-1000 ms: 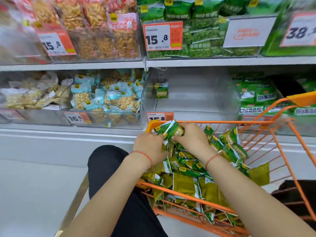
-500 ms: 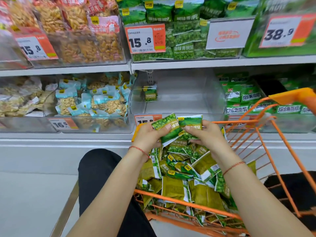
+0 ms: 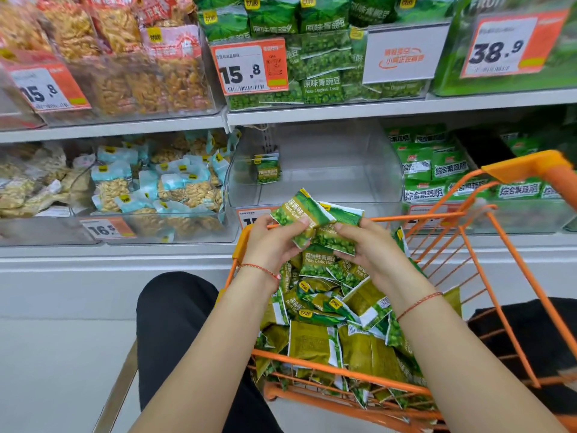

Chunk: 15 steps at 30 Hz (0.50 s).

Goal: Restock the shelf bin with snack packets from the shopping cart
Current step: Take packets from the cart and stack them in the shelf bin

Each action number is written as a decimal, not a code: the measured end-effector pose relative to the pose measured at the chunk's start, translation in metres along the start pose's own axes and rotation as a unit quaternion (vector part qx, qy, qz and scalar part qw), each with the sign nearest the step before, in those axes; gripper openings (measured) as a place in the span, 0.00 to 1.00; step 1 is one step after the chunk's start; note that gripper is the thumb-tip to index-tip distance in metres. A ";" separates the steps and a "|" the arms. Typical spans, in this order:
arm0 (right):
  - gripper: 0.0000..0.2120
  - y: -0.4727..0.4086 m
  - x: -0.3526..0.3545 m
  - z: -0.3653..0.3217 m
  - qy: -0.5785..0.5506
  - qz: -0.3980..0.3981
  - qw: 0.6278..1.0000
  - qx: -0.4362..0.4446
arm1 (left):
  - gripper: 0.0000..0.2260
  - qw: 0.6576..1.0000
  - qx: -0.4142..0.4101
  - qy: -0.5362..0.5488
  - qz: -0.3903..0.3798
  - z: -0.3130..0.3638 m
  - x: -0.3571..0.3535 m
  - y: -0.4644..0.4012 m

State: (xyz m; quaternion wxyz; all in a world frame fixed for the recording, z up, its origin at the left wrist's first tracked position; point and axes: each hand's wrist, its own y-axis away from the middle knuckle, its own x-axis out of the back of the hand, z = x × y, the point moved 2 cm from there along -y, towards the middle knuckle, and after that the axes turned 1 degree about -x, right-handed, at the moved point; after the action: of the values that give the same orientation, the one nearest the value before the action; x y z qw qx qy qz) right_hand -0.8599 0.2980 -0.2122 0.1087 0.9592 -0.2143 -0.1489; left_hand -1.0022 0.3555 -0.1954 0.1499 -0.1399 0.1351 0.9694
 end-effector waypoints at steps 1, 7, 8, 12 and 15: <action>0.02 0.002 -0.003 -0.001 -0.028 -0.013 0.999 -0.008 | 0.18 1.000 -0.007 -0.020 0.015 -0.003 -0.001 -0.001; 0.13 0.006 -0.008 0.001 -0.074 -0.069 0.995 -0.007 | 0.18 0.934 -0.183 -0.303 0.052 -0.009 -0.009 0.002; 0.12 0.007 -0.008 0.000 -0.071 -0.075 0.995 0.001 | 0.11 0.909 -0.210 -0.357 0.053 -0.008 -0.010 0.003; 0.08 0.006 -0.004 -0.005 -0.094 -0.049 0.994 0.016 | 0.10 0.876 -0.209 -0.435 0.007 -0.003 -0.009 0.006; 0.04 0.003 0.005 -0.007 -0.135 0.042 0.990 -0.018 | 0.13 0.888 -0.105 -0.444 -0.065 -0.003 0.001 0.010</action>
State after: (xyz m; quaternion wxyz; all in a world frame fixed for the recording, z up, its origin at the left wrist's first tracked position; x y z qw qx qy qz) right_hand -0.8544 0.2939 -0.2060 0.1021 0.9183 -0.2647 -0.2761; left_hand -1.0056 0.3459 -0.1964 0.2412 0.2815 -0.0572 0.9270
